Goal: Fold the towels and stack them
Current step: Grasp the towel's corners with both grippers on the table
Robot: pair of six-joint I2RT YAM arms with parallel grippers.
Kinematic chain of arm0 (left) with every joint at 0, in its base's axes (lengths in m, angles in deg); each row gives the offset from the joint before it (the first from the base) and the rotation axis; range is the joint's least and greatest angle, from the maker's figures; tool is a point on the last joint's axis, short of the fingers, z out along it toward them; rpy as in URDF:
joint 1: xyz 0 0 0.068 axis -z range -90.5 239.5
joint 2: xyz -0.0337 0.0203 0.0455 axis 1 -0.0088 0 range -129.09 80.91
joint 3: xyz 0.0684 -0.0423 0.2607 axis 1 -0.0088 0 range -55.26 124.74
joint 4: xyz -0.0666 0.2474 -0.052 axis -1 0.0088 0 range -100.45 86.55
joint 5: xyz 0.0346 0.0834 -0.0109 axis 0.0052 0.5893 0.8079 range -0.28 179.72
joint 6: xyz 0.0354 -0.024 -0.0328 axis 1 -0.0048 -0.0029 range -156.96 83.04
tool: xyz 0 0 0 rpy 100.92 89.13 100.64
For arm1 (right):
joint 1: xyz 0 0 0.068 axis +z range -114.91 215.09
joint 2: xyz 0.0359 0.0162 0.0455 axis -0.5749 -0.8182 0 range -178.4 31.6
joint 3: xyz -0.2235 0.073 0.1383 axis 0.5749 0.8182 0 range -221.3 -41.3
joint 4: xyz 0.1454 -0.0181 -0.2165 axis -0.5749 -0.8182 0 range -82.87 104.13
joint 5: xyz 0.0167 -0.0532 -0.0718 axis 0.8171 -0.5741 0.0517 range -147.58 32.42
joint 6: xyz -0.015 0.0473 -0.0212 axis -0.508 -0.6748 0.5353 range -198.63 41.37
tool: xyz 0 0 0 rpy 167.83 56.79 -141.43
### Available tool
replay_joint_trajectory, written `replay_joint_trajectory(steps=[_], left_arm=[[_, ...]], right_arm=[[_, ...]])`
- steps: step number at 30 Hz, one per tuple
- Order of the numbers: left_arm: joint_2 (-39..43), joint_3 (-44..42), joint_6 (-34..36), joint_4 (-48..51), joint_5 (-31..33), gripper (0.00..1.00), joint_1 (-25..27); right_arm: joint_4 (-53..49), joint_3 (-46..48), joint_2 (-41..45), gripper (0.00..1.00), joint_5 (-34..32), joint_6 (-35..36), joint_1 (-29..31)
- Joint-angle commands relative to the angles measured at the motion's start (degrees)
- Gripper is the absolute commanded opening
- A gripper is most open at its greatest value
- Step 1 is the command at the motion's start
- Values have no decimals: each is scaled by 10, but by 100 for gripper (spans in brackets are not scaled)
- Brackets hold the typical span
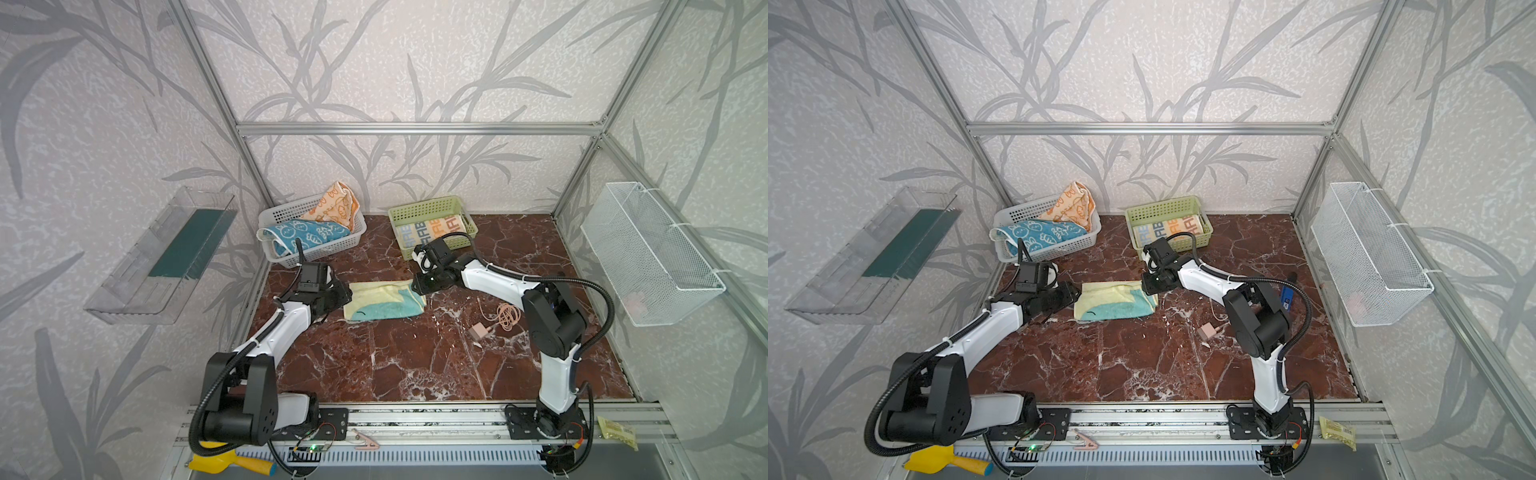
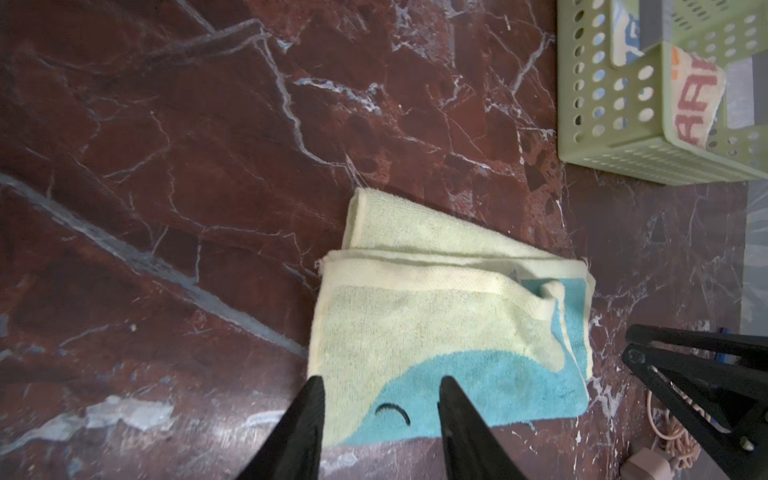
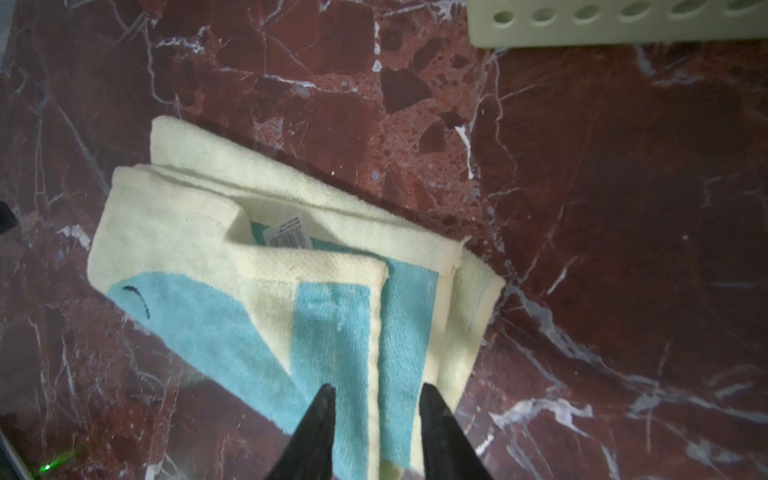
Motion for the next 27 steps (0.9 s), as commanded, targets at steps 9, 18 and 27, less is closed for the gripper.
replay_joint_trajectory(steps=[9,18,27], left_arm=[[-130,24,-25,-76,-105,40,-20],[-142,30,-23,-77,-105,39,-21],[-104,50,-14,-46,-74,45,-44]], right_arm=[[-14,-96,-102,36,7,13,6],[0,-114,-130,35,19,14,8],[47,-73,-72,0,15,29,11]])
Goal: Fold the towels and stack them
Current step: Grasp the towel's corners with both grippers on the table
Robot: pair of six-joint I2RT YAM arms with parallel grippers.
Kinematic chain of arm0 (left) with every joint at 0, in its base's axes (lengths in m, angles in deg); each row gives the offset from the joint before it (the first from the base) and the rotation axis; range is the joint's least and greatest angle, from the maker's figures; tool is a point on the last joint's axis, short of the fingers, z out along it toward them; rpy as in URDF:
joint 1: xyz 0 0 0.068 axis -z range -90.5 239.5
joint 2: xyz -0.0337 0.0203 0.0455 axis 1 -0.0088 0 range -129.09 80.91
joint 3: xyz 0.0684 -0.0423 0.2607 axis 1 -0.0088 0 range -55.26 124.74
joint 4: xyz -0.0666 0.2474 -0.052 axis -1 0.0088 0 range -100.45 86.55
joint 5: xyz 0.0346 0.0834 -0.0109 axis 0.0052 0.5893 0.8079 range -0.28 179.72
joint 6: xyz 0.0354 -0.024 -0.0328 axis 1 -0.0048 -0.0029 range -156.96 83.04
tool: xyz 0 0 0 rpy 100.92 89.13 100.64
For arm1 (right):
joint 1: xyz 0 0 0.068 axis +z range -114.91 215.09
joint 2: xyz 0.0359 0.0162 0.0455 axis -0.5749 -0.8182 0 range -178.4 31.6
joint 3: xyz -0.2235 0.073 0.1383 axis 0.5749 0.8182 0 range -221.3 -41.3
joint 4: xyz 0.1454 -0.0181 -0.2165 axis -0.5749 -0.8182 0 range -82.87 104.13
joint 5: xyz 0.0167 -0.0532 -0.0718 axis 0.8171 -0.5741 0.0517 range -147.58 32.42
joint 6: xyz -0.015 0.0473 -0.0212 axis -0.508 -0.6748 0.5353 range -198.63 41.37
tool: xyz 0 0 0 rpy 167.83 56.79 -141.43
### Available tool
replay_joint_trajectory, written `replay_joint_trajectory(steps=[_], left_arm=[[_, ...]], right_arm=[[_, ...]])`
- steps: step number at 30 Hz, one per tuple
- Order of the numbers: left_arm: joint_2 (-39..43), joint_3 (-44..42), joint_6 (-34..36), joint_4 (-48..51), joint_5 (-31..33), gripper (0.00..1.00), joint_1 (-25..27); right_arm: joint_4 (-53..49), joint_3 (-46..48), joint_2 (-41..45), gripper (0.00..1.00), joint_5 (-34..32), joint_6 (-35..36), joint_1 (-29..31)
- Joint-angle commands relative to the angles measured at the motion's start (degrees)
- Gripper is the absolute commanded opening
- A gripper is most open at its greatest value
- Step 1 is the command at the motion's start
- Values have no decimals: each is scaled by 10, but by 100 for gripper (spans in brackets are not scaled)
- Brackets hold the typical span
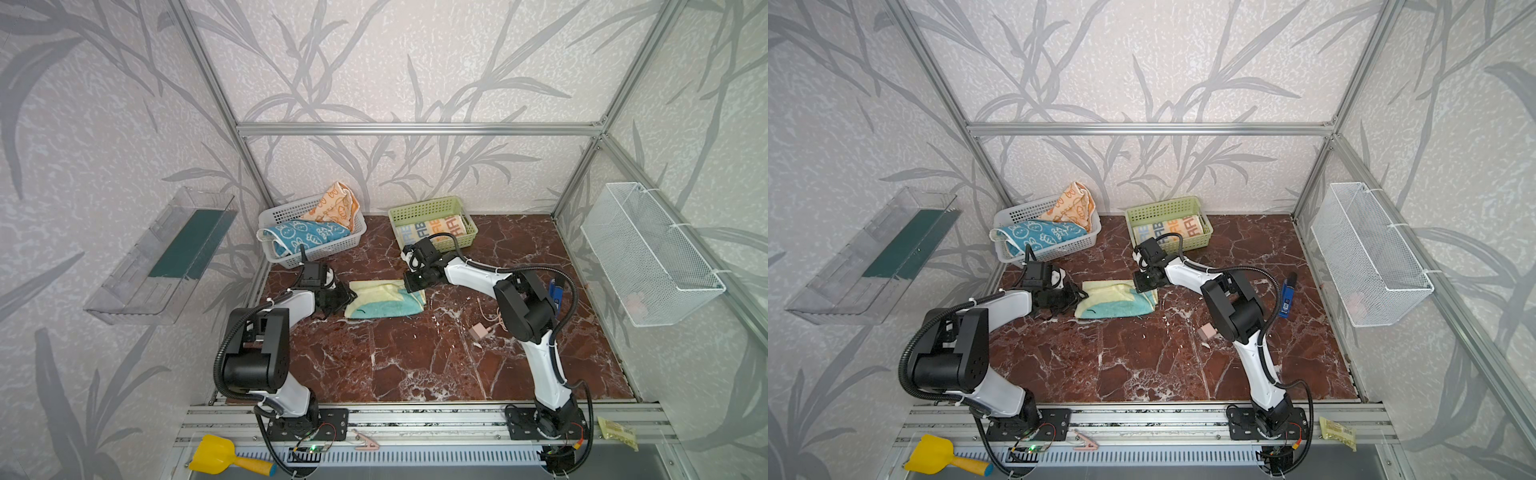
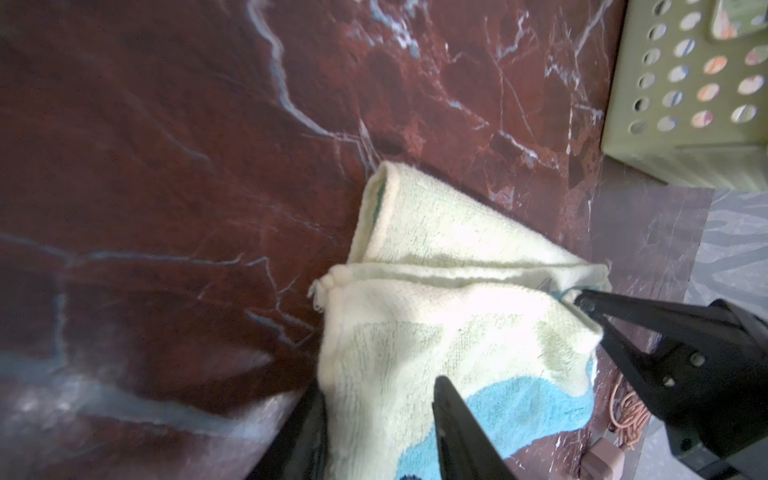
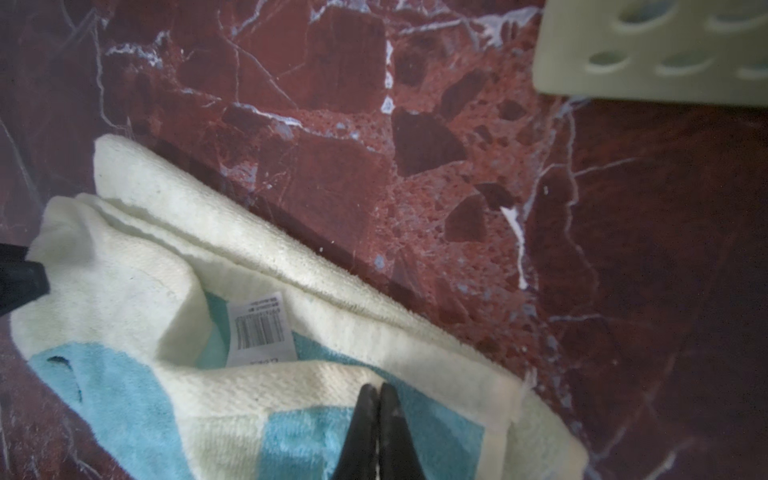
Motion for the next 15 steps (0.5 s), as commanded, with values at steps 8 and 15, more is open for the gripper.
replay_joint_trajectory(steps=[8,15], left_arm=[[-19,48,-7,-13,3,47,-30],[-70,51,-18,-40,-12,46,-30]], right_arm=[[25,23,53,0,6,15,4],[30,27,57,0,10,10,4]])
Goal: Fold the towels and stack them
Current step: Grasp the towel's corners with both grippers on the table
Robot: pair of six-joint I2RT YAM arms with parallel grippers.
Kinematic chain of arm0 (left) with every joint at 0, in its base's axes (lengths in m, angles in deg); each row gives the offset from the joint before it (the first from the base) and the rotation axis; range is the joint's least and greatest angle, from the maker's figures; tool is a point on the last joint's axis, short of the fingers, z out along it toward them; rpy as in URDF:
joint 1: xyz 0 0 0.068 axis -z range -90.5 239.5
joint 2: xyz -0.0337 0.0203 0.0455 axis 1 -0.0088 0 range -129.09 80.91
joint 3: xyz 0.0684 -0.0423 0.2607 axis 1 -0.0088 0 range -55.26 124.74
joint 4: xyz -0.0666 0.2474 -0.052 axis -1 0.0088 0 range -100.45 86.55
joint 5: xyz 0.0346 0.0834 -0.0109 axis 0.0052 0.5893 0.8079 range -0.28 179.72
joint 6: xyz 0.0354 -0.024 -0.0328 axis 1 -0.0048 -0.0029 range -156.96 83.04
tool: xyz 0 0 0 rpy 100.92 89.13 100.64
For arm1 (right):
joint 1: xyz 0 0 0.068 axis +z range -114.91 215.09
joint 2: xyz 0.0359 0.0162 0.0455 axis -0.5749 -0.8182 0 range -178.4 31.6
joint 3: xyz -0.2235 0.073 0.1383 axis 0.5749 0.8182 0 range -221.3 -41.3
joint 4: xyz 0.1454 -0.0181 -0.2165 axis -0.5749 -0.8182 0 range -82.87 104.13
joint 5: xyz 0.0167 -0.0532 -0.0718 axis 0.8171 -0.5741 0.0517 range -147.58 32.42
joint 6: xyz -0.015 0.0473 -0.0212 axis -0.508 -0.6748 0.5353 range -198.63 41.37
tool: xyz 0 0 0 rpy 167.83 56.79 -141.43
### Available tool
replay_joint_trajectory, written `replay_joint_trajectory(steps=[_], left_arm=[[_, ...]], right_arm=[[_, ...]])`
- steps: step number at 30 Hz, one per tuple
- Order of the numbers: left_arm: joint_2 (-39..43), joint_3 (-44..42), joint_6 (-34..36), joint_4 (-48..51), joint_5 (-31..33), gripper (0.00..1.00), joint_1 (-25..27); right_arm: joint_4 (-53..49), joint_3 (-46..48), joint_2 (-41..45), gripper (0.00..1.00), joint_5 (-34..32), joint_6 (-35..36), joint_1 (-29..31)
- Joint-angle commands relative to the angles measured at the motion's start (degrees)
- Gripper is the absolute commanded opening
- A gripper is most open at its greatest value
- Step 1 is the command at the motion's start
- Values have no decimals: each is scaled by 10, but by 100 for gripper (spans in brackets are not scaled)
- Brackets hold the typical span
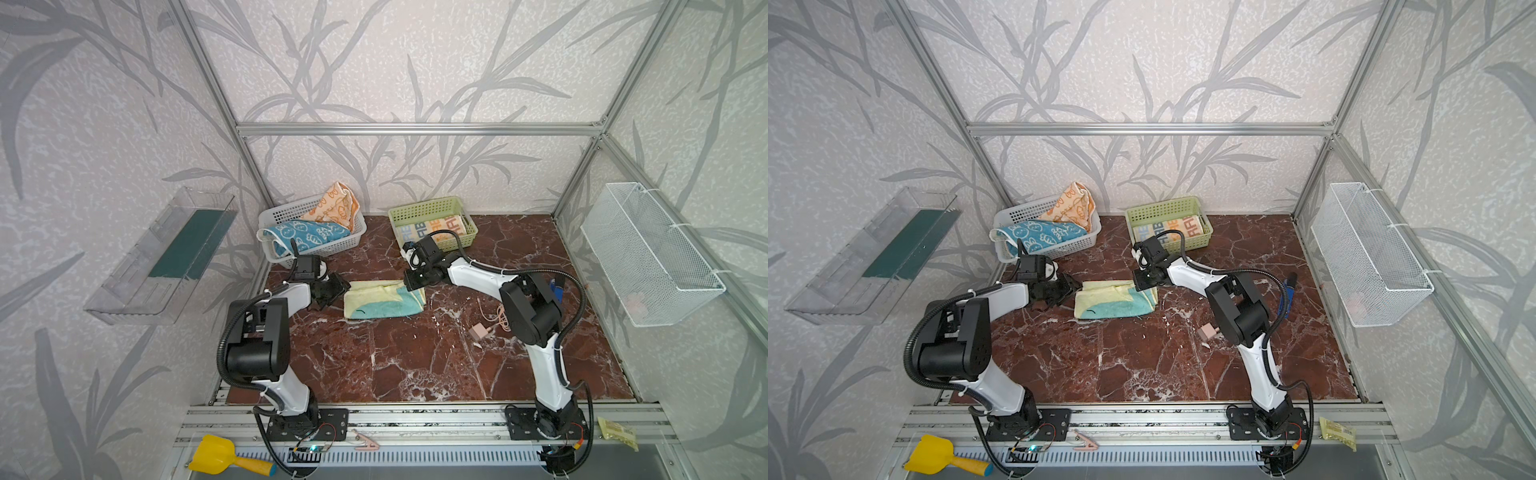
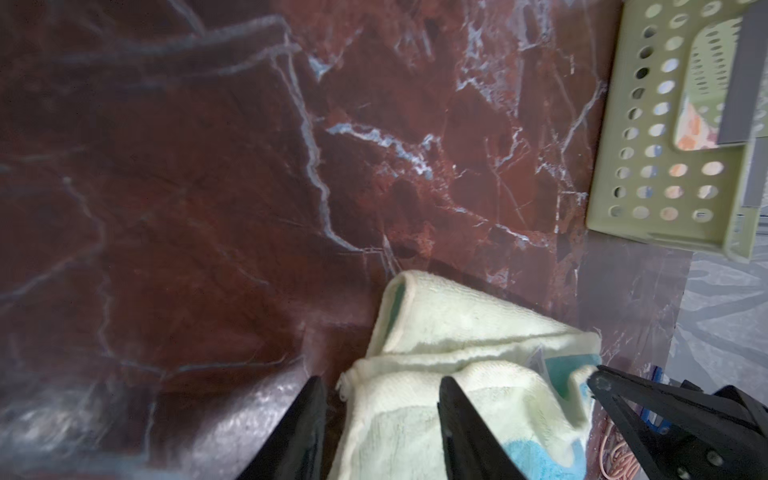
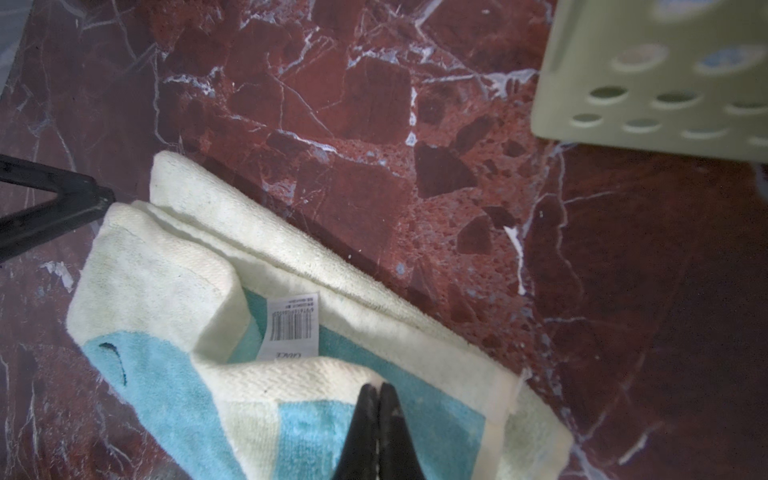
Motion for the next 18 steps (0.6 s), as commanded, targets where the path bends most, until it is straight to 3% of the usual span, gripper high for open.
replay_joint_trajectory(steps=[1,4,10,18], left_arm=[[-19,9,-10,-19,-19,46,-2],[-20,6,-12,-22,-25,38,-2],[23,4,12,7,-2,0,-2],[124,-23,32,43,-7,0,7]], right_arm=[[9,9,31,0,7,1,3],[10,12,39,0,2,1,3],[-1,17,54,0,-17,0,2],[21,82,136,0,-19,-10,1]])
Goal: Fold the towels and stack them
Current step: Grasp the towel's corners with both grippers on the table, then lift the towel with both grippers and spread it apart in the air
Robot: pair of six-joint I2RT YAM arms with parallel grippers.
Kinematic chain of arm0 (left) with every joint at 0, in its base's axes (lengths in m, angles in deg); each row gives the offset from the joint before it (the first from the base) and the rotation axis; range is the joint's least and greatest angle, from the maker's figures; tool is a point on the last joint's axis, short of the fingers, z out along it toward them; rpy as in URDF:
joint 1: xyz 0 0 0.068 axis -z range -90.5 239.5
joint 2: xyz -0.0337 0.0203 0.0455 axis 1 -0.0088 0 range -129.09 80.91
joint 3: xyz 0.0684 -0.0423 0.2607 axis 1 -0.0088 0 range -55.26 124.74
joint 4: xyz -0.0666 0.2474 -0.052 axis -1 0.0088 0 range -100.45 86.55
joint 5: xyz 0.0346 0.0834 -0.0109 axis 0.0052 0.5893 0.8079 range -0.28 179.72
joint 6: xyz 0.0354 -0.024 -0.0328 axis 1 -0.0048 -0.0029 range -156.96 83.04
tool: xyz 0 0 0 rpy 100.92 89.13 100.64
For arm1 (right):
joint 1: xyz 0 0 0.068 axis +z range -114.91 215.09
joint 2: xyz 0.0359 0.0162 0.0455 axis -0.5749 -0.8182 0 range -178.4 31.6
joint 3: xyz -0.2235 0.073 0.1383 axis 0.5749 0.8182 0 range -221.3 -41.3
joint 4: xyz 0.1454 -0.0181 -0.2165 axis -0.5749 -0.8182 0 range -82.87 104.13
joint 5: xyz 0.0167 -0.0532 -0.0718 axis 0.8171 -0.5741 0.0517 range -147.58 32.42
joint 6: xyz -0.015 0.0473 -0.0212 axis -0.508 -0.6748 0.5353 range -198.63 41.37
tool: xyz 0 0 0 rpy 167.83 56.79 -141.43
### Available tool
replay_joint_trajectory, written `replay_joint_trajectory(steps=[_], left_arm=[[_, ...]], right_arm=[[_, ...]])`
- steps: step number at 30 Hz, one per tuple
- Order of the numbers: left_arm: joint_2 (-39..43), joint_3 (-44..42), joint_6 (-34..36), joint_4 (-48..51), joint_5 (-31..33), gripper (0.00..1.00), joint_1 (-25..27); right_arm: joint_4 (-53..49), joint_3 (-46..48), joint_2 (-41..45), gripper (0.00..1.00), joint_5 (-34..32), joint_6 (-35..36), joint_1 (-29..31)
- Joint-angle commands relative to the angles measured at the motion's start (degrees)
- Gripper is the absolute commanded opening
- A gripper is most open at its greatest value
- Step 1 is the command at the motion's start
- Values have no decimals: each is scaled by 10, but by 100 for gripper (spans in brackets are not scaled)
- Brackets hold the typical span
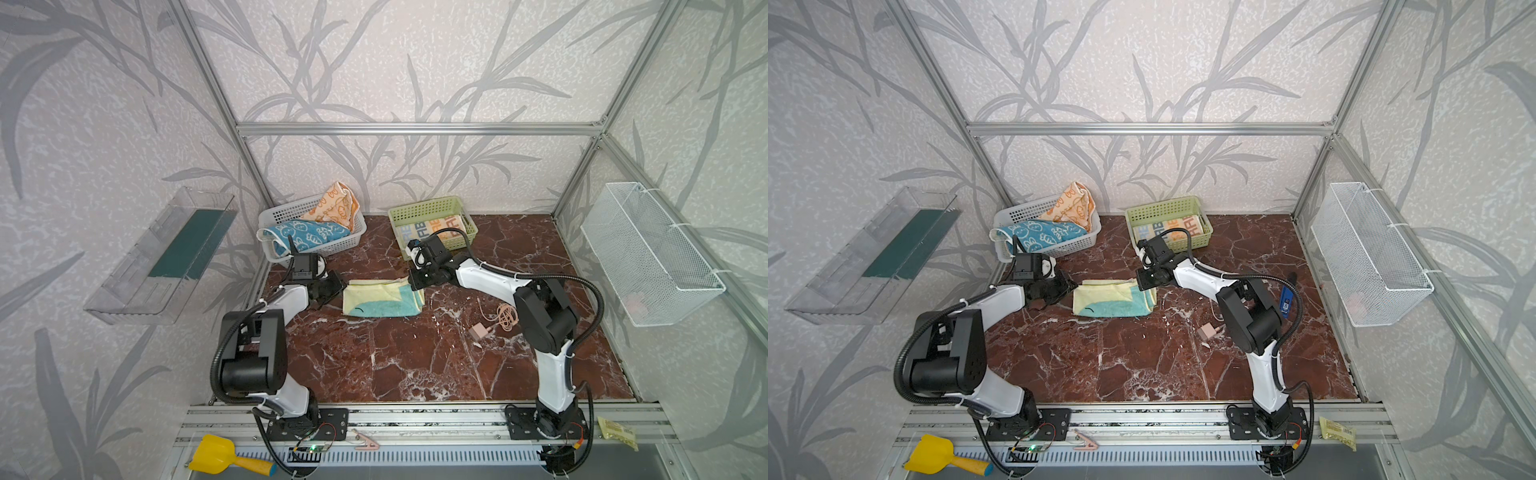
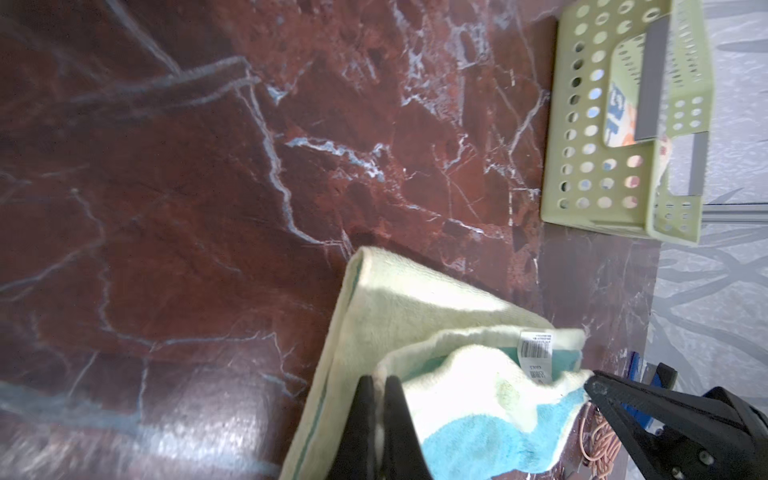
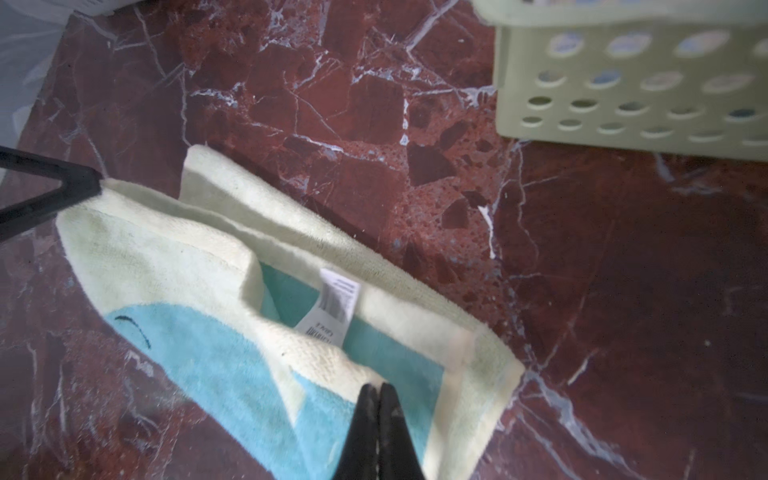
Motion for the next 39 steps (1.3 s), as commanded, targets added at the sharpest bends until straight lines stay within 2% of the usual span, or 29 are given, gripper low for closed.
replay_joint_trajectory(steps=[1,9,12,17,26,33,39], left_arm=[[63,-12,22,37,2,0,8],[223,12,78,115,31,0,45],[267,38,86,146,35,0,77],[340,110,113,201,77,0,149],[410,269,111,276,63,0,180],[427,326,80,303,33,0,181],[403,259,58,285,18,0,181]], right_arm=[[22,30,72,0,-4,-5,1],[30,85,215,0,-32,2,2],[20,95,273,0,-33,-1,3],[-18,102,386,0,-71,17,20],[-149,19,551,0,-123,57,53],[-246,-78,578,0,-125,66,56],[-260,-63,525,0,-105,64,56]])
